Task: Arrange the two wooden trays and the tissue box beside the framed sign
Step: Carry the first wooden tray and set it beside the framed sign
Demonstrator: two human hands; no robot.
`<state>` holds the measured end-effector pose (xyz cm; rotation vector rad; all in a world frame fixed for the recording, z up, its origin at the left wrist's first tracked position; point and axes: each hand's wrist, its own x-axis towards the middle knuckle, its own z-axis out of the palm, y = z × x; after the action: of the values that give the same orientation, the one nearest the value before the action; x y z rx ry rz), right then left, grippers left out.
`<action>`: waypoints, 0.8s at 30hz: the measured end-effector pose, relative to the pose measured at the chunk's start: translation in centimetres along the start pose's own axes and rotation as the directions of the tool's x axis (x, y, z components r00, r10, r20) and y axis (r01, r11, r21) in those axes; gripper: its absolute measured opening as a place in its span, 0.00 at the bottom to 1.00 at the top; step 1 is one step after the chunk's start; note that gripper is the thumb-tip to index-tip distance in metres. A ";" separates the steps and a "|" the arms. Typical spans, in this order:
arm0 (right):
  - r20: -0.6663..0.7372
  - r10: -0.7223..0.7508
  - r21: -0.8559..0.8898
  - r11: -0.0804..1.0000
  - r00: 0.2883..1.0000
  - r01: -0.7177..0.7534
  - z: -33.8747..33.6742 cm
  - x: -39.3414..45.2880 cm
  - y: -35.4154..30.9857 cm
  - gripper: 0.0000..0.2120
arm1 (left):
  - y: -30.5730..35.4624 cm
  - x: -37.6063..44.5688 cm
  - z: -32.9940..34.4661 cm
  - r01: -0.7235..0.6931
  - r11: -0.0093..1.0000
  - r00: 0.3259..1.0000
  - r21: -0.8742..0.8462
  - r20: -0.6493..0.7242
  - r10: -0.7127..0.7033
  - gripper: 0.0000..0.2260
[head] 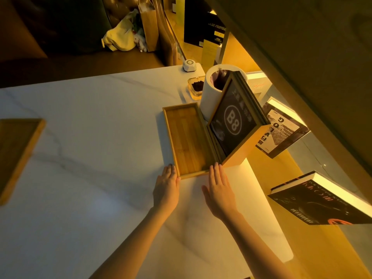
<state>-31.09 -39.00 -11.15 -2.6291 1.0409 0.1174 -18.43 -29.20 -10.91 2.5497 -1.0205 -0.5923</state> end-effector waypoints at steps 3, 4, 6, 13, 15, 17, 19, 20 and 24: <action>0.008 0.001 0.001 1.000 1.000 -0.001 0.0 0.0 0.0 0.30 | 0.0 0.0 0.0 -0.007 1.000 1.000 0.000 0.004 0.007 0.20; 0.016 0.002 -0.001 1.000 1.000 -0.002 0.0 0.0 0.1 0.30 | 0.0 0.0 0.0 -0.010 1.000 1.000 -0.002 0.000 0.010 0.20; 0.029 0.009 -0.002 1.000 1.000 -0.009 0.0 0.1 0.0 0.30 | 0.0 0.0 0.0 -0.006 1.000 1.000 -0.006 -0.010 0.006 0.20; 0.040 0.015 -0.026 1.000 0.999 -0.014 -0.1 0.2 0.0 0.30 | 0.0 0.1 0.1 0.006 1.000 1.000 0.015 -0.018 -0.005 0.20; 0.042 0.010 -0.039 0.999 0.999 -0.008 -0.4 0.2 -0.1 0.30 | -0.1 0.1 0.0 -0.001 0.999 1.000 0.036 -0.003 0.001 0.21; 0.058 0.020 -0.063 0.998 0.998 -0.016 -0.9 0.4 -0.3 0.29 | -0.2 0.1 -0.4 -0.014 0.999 1.000 0.038 0.022 0.013 0.21; 0.073 0.039 -0.108 0.994 0.997 -0.031 -1.8 0.9 -0.7 0.26 | -0.3 0.4 -1.0 -0.031 0.999 0.997 0.008 0.075 0.030 0.21; 0.075 0.042 -0.132 0.991 0.996 -0.032 -2.5 1.2 -0.9 0.25 | -0.3 0.6 -1.4 -0.037 0.999 0.993 -0.018 0.108 0.039 0.21; 0.110 -0.037 -0.103 0.993 0.993 0.049 -6.1 2.3 -1.9 0.17 | -0.2 1.1 -4.1 -0.047 0.999 0.996 -0.024 0.070 0.048 0.15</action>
<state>-28.36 -41.08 -5.33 -2.7036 0.9662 0.3087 -15.56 -29.25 -7.73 2.4941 -1.0890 -0.6803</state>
